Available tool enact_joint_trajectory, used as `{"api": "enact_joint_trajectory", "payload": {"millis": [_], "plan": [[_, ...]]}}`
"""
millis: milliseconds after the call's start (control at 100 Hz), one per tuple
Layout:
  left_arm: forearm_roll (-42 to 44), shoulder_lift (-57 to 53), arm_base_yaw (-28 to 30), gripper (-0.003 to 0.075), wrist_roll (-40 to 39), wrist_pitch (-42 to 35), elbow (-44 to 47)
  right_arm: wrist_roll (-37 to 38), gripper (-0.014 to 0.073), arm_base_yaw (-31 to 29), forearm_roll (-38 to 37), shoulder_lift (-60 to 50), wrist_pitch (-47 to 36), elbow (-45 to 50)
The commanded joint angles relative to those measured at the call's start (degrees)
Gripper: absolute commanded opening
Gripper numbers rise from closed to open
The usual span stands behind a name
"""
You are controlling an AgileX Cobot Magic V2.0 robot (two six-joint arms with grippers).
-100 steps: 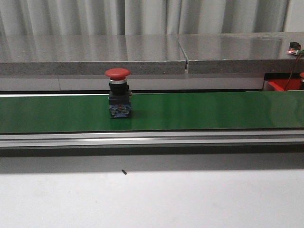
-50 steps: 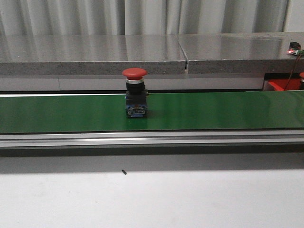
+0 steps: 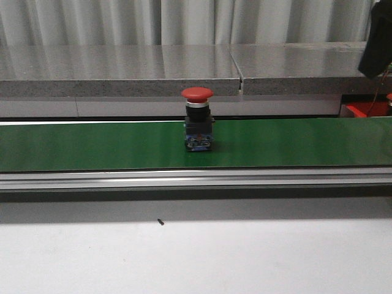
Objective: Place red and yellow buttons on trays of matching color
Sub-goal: 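Lower the right gripper onto the last red button on the belt and grasp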
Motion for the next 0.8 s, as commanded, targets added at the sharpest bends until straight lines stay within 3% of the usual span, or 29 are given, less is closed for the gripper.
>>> {"api": "enact_joint_trajectory", "payload": {"millis": [0,220,790], "plan": [[-1.4,0.3,-0.4,-0.002,0.0,-3.6,-1.3,-5.6,0.0654,3.1,5.0,-2.5,2.2,-1.3],[-1.4,0.3,-0.4,-0.002,0.0,-3.6,-1.3,-9.1,0.0654,10.0,6.1,-2.2,2.3,-1.3],[-1.4,0.3,-0.4,-0.002,0.0,-3.6,-1.3,-12.2,0.0654,18.8,6.8,7.0,-12.7,-1.4]]}}
